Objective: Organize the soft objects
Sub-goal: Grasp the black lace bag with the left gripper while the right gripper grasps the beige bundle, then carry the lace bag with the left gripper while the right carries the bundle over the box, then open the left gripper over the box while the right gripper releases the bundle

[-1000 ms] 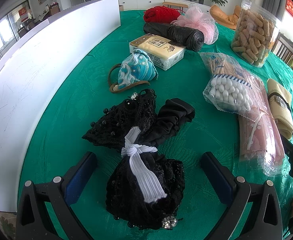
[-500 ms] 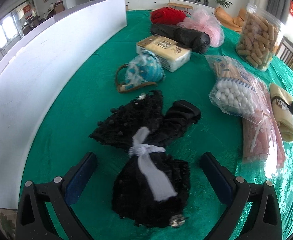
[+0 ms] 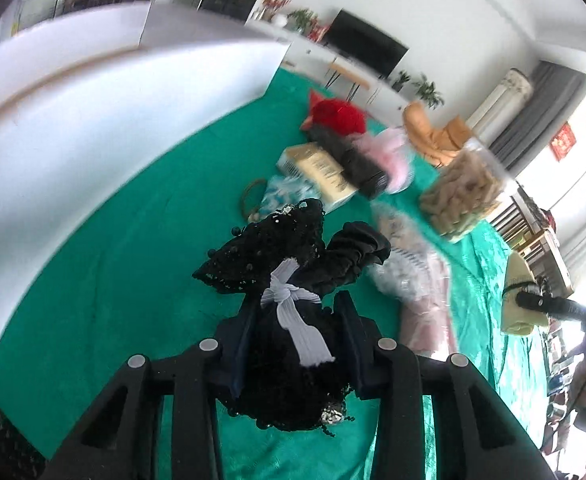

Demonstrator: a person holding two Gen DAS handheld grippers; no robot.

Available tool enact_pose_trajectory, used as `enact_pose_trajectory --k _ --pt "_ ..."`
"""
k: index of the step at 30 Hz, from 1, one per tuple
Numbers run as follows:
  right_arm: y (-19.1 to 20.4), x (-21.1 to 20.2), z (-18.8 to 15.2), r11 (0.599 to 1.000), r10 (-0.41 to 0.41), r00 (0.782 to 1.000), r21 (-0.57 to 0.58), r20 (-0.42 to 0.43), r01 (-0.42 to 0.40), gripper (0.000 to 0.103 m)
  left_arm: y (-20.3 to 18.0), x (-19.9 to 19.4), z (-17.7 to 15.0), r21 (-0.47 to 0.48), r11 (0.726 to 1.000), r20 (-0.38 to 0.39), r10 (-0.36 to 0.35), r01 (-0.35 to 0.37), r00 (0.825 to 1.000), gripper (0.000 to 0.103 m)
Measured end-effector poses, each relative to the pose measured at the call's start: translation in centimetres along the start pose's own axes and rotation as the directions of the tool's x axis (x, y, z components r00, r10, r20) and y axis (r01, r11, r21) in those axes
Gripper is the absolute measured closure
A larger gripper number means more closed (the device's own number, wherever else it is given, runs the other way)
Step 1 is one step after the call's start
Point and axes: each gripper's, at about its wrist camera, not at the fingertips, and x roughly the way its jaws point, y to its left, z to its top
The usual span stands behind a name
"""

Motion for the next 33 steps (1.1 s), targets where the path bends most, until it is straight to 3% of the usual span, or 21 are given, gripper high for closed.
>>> enact_pose_trajectory --k 6,12,20,28,30,32,33 --pt "3.6 -1.6 1.3 0.995 0.083 0.995 -0.056 0.047 -0.080 0.058 -0.7 -4.8 -0.9 -0.029 0.999 0.050 -0.036 0.037 0.998 0.066" --pt "11.7 -2.3 3.3 0.972 0.198 0.978 -0.146 0.070 -0.186 0.058 1.2 -11.2 3.4 -0.051 0.998 0.145 -0.022 0.030 0.989 0.066" --pt "27.6 -5.9 6.4 0.872 0.370 0.924 -0.381 0.101 -0.307 0.058 10.3 -18.0 10.2 -0.165 0.979 0.258 0.157 -0.116 0.953 0.066" --pt "41.4 -6.2 8.0 0.756 0.522 0.850 -0.499 0.067 -0.424 0.055 18.8 -16.9 11.6 -0.240 0.927 0.182 0.336 -0.290 0.924 0.065" --pt "43.9 -4.8 8.0 0.729 0.562 0.827 -0.489 0.026 -0.480 0.041 20.0 -16.2 11.5 -0.263 0.905 0.164 0.384 -0.335 0.909 0.056" --pt "45.5 -3.2 7.9 0.720 0.569 0.822 -0.474 -0.016 -0.507 0.031 20.7 -15.8 11.1 -0.299 0.896 0.167 0.388 -0.328 0.906 0.008" --pt "46.1 -2.2 8.0 0.726 0.562 0.827 -0.463 -0.028 -0.509 0.031 21.1 -15.9 10.9 -0.317 0.891 0.183 0.393 -0.324 0.901 0.003"
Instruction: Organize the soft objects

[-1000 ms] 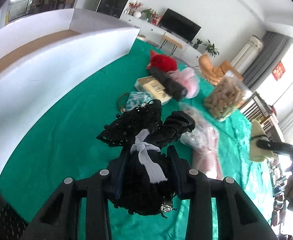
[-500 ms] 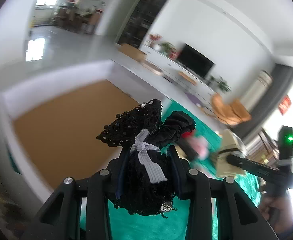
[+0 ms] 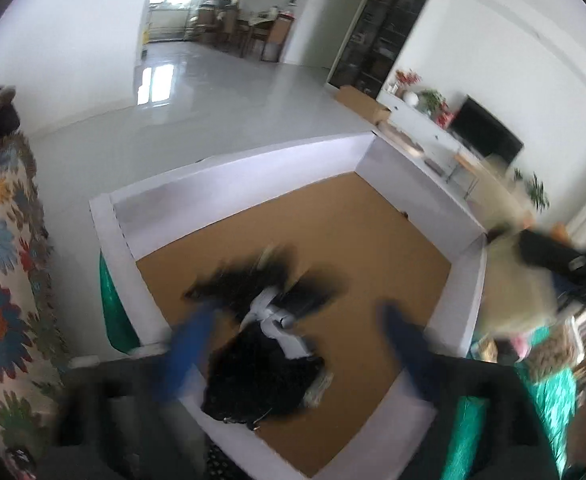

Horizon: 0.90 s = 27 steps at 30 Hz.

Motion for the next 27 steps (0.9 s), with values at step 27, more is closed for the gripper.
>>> enact_pose_trajectory --k 27 --pt "-26.4 -20.2 -34.9 0.665 -0.702 0.712 0.336 -0.024 0.667 0.031 -25.4 6.0 -23.9 0.472 0.846 -0.326 -0.093 0.247 0.941 0.002"
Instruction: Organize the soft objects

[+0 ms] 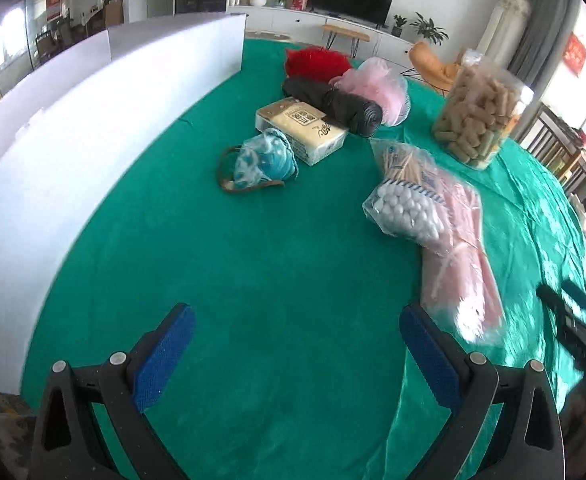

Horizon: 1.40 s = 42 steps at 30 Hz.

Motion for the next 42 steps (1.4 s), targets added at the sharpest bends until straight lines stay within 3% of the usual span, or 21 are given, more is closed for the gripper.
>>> enact_pose_trajectory --k 3,7,10,16,42 --pt "-0.7 1.0 -0.8 1.000 0.014 1.000 0.028 -0.015 -0.014 0.031 -0.9 1.9 0.7 0.041 0.997 0.005 0.069 -0.069 0.998 0.002" --pt "-1.1 2.2 -1.8 0.997 0.018 0.998 0.078 -0.060 -0.013 0.031 -0.9 3.5 1.0 0.050 0.994 -0.009 0.095 -0.094 0.995 0.002" --pt "-1.8 2.7 -2.0 0.994 0.036 0.997 0.110 -0.071 -0.028 0.025 -1.1 3.6 1.3 0.084 0.988 0.010 0.127 -0.128 0.992 0.001" --pt "-1.5 3.0 -1.9 0.994 0.018 0.997 0.105 -0.074 -0.010 0.023 -1.2 3.9 1.8 0.094 0.987 0.052 0.125 -0.129 0.991 0.000" --pt "-1.5 3.0 -1.9 0.994 0.016 0.997 0.106 -0.074 -0.009 0.022 -1.1 4.5 2.5 0.075 0.988 0.062 0.132 -0.137 0.989 0.000"
